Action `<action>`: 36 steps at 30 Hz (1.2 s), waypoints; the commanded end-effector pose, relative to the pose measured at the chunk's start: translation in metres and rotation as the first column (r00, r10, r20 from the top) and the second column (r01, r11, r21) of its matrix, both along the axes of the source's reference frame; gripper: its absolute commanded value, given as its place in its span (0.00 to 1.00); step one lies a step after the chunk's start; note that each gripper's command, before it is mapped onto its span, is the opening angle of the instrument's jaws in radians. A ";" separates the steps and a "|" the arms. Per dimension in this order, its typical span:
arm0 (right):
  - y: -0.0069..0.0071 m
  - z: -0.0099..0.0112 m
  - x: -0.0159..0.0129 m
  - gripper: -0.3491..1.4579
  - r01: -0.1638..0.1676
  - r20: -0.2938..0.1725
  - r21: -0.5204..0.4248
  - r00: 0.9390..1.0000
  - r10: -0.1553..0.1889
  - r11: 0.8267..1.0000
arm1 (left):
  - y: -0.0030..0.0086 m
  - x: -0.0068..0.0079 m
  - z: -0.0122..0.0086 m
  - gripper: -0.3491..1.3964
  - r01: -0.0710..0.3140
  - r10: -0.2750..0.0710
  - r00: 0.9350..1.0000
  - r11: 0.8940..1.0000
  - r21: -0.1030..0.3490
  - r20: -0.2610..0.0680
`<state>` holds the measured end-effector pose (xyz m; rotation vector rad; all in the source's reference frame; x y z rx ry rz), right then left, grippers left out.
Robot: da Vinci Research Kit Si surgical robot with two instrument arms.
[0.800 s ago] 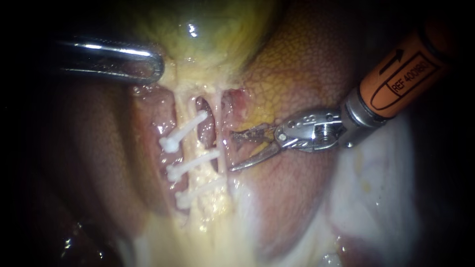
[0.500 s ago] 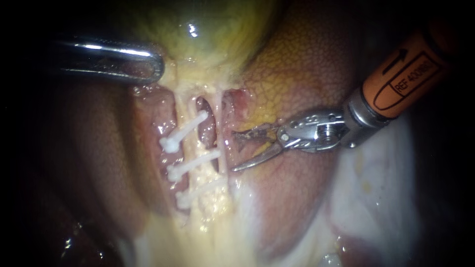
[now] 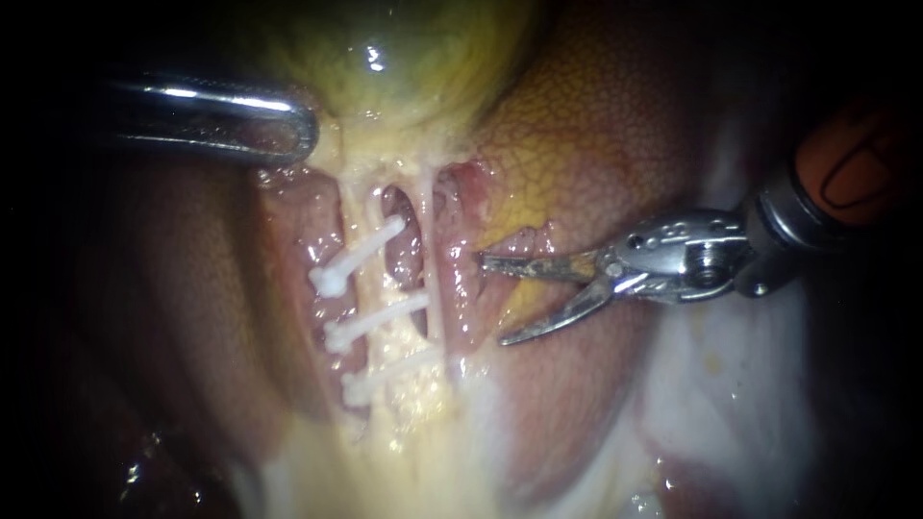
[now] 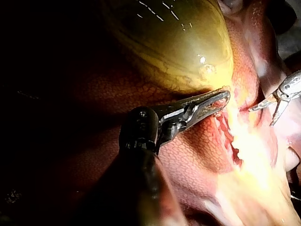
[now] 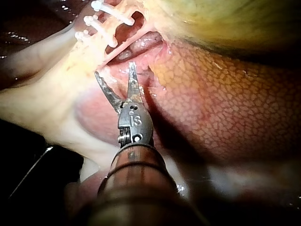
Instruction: Go to the cutting position left tube
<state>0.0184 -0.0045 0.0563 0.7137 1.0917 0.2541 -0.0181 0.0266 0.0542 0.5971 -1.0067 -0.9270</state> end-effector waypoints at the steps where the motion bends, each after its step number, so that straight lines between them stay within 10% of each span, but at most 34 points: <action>1: 0.0000 -0.0004 0.0002 0.84 0.006 -0.004 0.001 1.000 -0.006 1.000 | 0.0000 0.0000 0.0000 0.00 0.000 0.000 1.000 1.000 0.000 0.000; 36: 0.0014 0.0033 0.0059 0.84 -0.014 -0.015 0.033 1.000 0.014 0.999 | 0.0000 0.0000 0.0000 0.00 0.000 0.000 1.000 1.000 0.000 0.000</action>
